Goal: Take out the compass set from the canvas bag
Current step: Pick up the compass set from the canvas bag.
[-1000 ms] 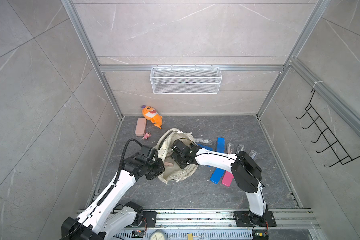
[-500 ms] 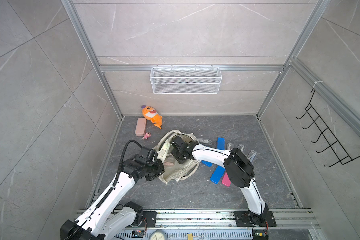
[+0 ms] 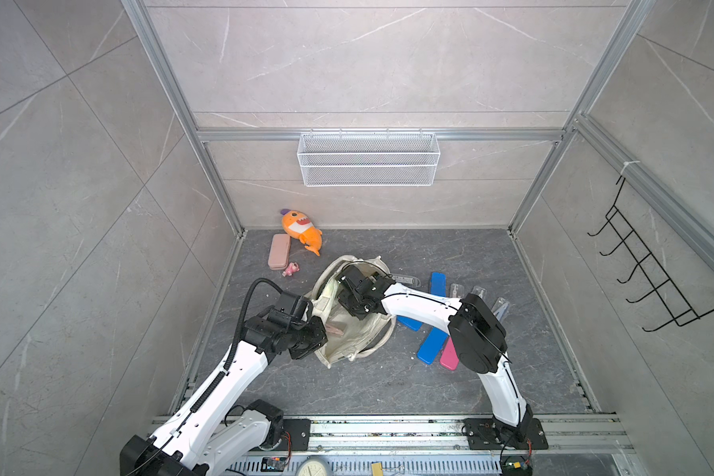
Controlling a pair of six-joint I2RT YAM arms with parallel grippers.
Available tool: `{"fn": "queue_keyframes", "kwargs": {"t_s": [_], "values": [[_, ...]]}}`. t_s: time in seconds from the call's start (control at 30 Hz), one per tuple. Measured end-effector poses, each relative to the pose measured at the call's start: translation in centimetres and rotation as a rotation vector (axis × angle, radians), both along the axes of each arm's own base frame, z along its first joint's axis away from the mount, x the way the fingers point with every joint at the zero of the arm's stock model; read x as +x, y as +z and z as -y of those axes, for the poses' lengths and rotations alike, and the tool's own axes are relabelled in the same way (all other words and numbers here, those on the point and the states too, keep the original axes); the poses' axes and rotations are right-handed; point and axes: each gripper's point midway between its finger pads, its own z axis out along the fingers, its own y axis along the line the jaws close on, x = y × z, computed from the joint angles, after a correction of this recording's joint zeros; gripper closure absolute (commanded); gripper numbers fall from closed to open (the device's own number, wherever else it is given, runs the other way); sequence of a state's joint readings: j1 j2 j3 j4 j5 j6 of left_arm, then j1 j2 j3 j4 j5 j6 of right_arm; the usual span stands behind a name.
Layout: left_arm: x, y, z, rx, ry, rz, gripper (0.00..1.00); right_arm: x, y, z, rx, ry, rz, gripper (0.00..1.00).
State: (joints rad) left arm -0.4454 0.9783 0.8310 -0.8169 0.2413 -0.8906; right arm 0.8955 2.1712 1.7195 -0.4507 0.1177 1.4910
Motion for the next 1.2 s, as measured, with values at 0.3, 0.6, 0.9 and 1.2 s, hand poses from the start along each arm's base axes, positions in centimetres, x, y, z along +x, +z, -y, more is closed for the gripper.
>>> {"fn": "queue_keyframes", "kwargs": {"t_s": [0.3,0.6,0.9,1.2], "values": [[-0.1,0.0,0.0,-0.002,-0.002,-0.005,1.00,-1.3,2.0,0.7,-0.102,0.122,0.061,0.90],[-0.1,-0.1,-0.1,0.004,0.000,-0.007,1.00,-3.5,6.8,1.3,-0.152,0.277,0.154,0.91],[0.0,0.0,-0.1,0.014,0.003,-0.021,1.00,-6.8,11.4,4.5,-0.137,0.398,0.233,0.90],[0.1,-0.3,0.0,0.012,0.023,-0.040,1.00,-9.4,15.5,6.7,-0.039,0.444,0.302,0.91]]}}
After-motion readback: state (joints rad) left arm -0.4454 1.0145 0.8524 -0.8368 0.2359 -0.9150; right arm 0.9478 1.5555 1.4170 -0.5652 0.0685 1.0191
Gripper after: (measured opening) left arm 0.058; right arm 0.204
